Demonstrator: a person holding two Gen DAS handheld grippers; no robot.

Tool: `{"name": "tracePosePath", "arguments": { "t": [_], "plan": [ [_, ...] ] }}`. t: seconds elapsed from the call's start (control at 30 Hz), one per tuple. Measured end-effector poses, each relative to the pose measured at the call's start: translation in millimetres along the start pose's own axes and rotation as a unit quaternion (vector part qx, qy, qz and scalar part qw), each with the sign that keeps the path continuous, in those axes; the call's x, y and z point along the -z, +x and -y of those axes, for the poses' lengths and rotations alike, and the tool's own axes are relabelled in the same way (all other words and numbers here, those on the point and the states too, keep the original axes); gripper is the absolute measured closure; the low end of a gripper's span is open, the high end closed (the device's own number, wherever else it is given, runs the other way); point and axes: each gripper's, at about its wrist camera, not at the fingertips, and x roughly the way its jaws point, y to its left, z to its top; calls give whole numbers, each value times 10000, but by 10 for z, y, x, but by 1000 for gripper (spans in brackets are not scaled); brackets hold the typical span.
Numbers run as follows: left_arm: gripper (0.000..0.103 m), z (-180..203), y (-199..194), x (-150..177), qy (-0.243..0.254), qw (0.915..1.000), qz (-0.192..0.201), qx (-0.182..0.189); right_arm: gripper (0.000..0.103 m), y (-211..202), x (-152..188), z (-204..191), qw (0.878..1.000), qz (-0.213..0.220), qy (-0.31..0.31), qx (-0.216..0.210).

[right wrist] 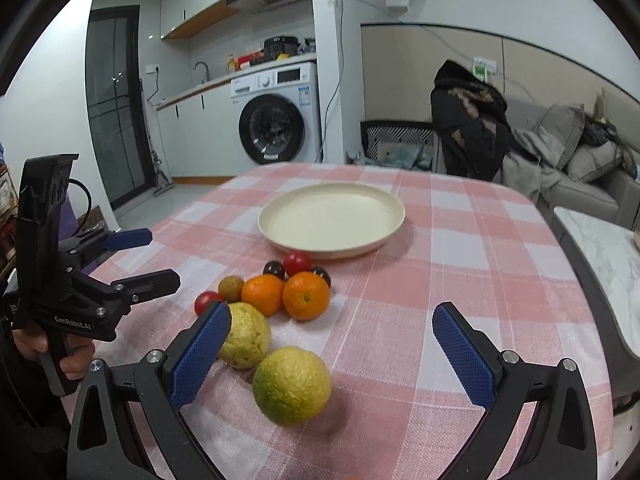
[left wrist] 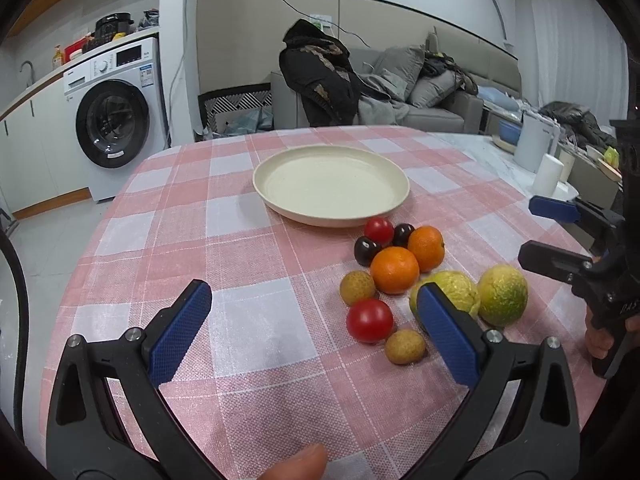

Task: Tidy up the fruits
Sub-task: 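Close the right tool on a green lime while the left tool moves toward a small brown fruit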

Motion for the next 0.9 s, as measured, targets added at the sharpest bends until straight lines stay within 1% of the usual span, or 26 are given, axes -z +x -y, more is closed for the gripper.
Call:
{"name": "tracePosePath", "arguments": {
  "t": [0.1, 0.17, 0.23, 0.33, 0.37, 0.4, 0.43, 0.47, 0.53, 0.6, 0.67, 0.7, 0.77, 0.8, 0.87, 0.9],
  "plan": [
    [1, 76, -5, 5, 197, 9998, -101, -15, 0, 13, -12, 21, 9997, -218, 76, -100],
    [0, 120, 12, 10, 267, 9992, -266, 120, 0, 32, 2, 25, 9991, -375, 107, -147],
    [1, 165, 35, 27, 306, 9985, -415, 177, 3, 51, 43, 29, 9985, -496, 141, -171],
    [0, 190, 98, 57, 336, 9966, -698, 291, 14, 96, 112, 31, 9967, -734, 181, -299],
    [1, 189, 115, 70, 316, 9960, -766, 327, 20, 106, 138, 33, 9958, -809, 202, -372],
    [1, 183, 132, 79, 288, 9954, -825, 382, 24, 125, 163, 35, 9947, -899, 232, -450],
    [1, 182, 149, 91, 269, 9948, -881, 443, 25, 133, 188, 31, 9939, -946, 233, -509],
    [4, 184, 162, 104, 262, 9940, -928, 508, 25, 143, 207, 19, 9933, -989, 214, -550],
    [7, 200, 201, 124, 273, 9924, -1040, 605, 27, 151, 230, -14, 9927, -1036, 174, -601],
    [13, 229, 243, 148, 312, 9908, -1161, 628, 33, 167, 241, -55, 9918, -1080, 126, -667],
    [21, 259, 287, 171, 342, 9884, -1278, 743, 35, 181, 248, -82, 9913, -1118, 93, -695],
    [22, 276, 306, 181, 353, 9874, -1319, 806, 35, 187, 253, -86, 9908, -1129, 108, -733],
    [29, 312, 318, 201, 378, 9859, -1336, 929, 35, 184, 258, -79, 9901, -1118, 164, -834],
    [30, 330, 320, 203, 391, 9851, -1348, 995, 35, 184, 256, -80, 9902, -1116, 162, -820],
    [41, 366, 323, 209, 404, 9834, -1380, 1104, 35, 180, 251, -83, 9906, -1107, 136, -797],
    [44, 384, 329, 216, 403, 9826, -1404, 1143, 35, 180, 252, -90, 9905, -1106, 129, -808]
  ]
}}
